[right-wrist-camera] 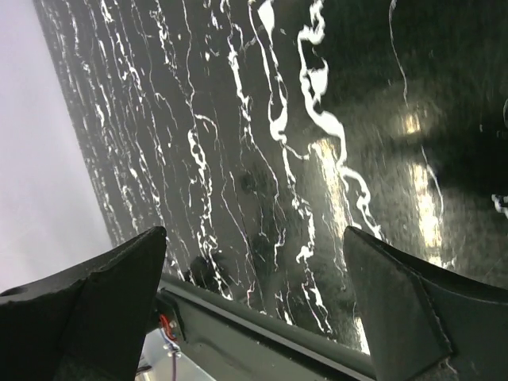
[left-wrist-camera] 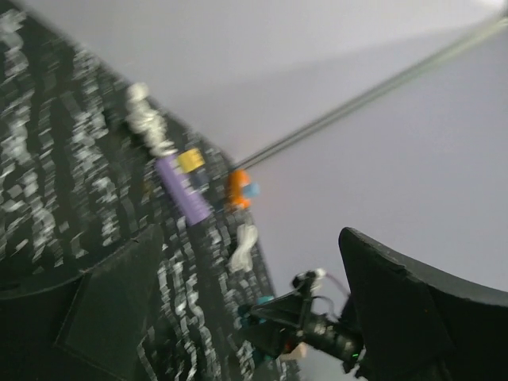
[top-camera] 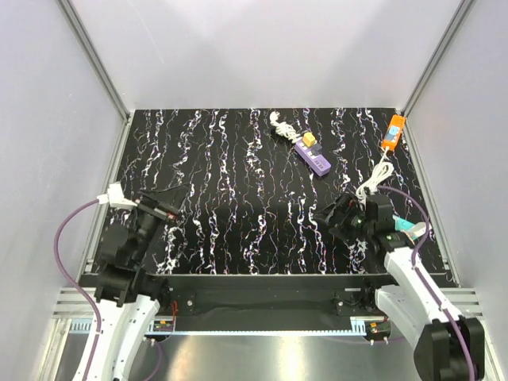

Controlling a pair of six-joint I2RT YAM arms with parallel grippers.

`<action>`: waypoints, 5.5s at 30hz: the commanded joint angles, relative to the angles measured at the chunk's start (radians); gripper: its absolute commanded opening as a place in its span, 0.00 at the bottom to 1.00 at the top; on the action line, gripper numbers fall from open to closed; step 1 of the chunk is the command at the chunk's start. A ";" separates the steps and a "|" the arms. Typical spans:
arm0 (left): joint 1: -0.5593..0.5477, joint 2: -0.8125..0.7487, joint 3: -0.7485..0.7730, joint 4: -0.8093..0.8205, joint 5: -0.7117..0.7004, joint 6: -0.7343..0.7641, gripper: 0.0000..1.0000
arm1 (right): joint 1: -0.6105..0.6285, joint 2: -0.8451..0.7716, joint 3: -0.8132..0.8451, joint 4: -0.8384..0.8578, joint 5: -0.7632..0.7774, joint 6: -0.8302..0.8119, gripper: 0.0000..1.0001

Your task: Pull the plug off the socket

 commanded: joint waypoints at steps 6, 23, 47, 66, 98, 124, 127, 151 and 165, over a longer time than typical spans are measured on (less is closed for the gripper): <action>0.003 0.262 0.175 -0.261 0.104 0.308 0.99 | -0.004 0.234 0.250 0.001 0.032 -0.253 1.00; 0.005 0.463 0.203 -0.171 0.260 0.338 0.99 | -0.012 0.891 0.735 0.216 0.244 -0.519 0.98; 0.006 0.402 0.080 -0.043 0.541 0.257 0.99 | -0.018 1.250 1.084 0.032 0.275 -0.629 0.93; 0.006 0.386 0.083 -0.086 0.547 0.266 0.99 | -0.128 1.173 1.042 0.085 0.183 -0.404 0.97; 0.006 0.388 0.074 -0.117 0.552 0.258 0.99 | 0.004 1.402 1.373 -0.192 0.245 -0.737 0.71; 0.014 0.354 0.086 -0.247 0.501 0.321 0.99 | 0.611 1.419 1.188 -0.566 1.309 -0.679 0.00; 0.016 0.330 0.120 -0.312 0.467 0.347 0.99 | 0.680 1.393 1.116 -0.614 1.321 -0.594 0.00; 0.017 0.164 0.204 -0.516 0.378 0.336 0.99 | 1.013 1.394 1.062 -0.800 1.205 -0.286 0.78; 0.017 0.113 0.237 -0.591 0.340 0.333 0.99 | 1.025 1.115 0.967 -0.669 1.083 -0.258 0.86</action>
